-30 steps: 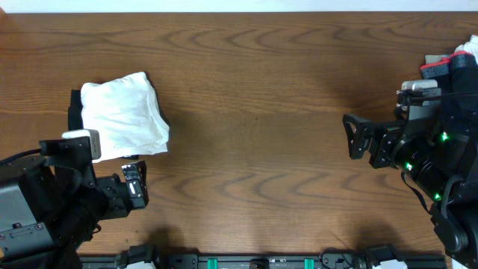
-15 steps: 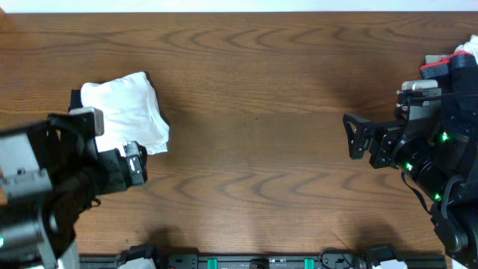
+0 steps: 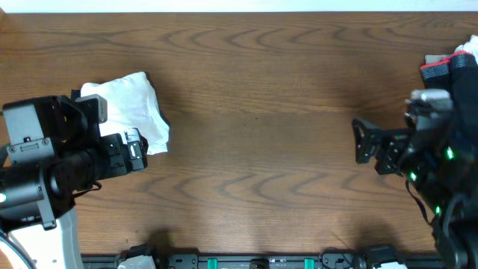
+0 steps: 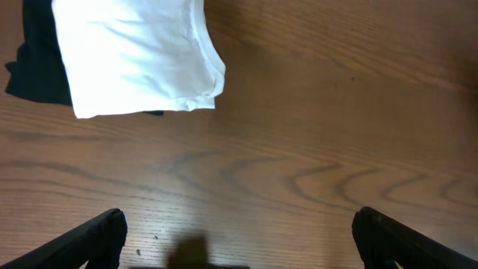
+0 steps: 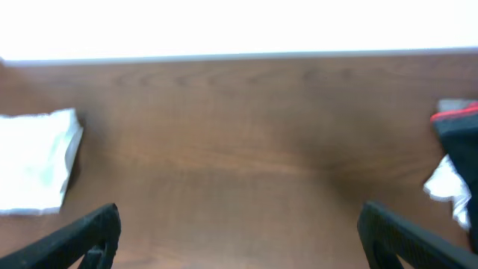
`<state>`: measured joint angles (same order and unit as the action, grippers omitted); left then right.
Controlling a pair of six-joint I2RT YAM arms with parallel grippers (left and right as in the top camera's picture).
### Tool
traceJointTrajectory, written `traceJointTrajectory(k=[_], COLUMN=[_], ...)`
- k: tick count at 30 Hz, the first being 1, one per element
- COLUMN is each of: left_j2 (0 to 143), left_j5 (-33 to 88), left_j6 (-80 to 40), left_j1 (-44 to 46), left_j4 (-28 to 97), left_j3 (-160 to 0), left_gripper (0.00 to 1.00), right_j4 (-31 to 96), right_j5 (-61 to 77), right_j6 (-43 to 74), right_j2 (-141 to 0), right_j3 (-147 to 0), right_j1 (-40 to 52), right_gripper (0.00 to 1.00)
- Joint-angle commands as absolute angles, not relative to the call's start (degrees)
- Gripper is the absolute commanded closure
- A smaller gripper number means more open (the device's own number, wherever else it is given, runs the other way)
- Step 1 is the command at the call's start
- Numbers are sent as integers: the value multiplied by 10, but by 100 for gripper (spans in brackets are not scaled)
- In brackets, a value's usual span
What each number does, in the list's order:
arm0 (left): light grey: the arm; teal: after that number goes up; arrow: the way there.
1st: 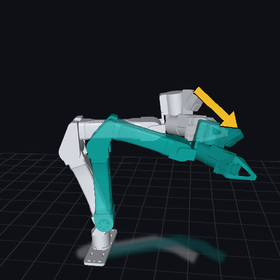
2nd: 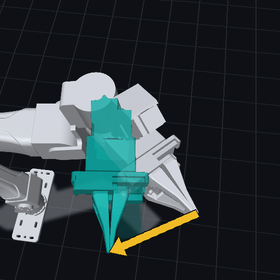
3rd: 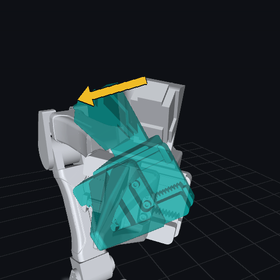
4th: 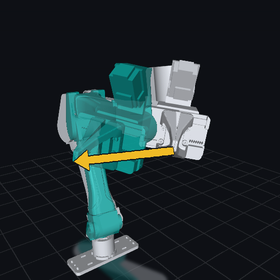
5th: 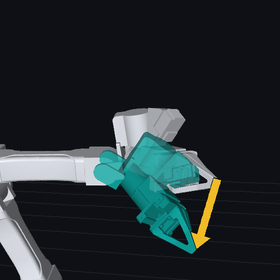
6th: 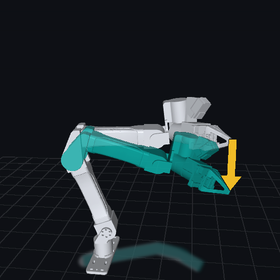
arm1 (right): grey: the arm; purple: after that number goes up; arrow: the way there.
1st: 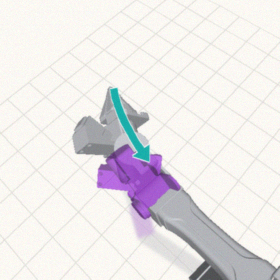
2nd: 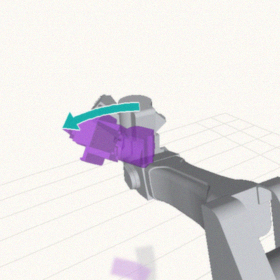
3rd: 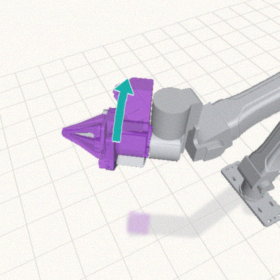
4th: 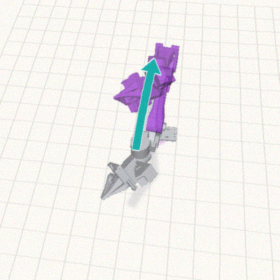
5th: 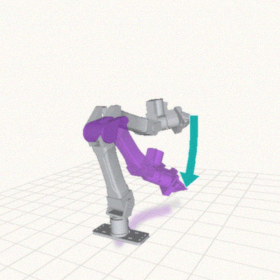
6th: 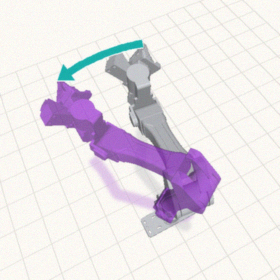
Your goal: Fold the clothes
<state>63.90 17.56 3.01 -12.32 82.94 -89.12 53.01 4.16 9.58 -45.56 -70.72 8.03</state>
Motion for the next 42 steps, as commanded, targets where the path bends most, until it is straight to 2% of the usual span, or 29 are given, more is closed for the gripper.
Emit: traceJointTrajectory(k=[1,11,19,25,42], left_j2=[646,651,651,651,651], left_j5=[169,168,169,169,169], left_j6=[32,32,32,32,32], left_j1=[-121,-121,-121,-121,-121], left_j4=[831,831,831,831,831], left_j3=[-895,-895,-895,-895,-895], left_gripper=[2,2,2,2,2], right_j4=[490,401,350,309,304], right_j5=[28,22,34,32,34], right_j6=[89,89,107,107,107], right_j2=[-384,-130,-1,-3,-4], right_j3=[-621,-293,-136,-83,-82], right_j1=[50,21,20,15,16], right_gripper=[1,1,1,1,1])
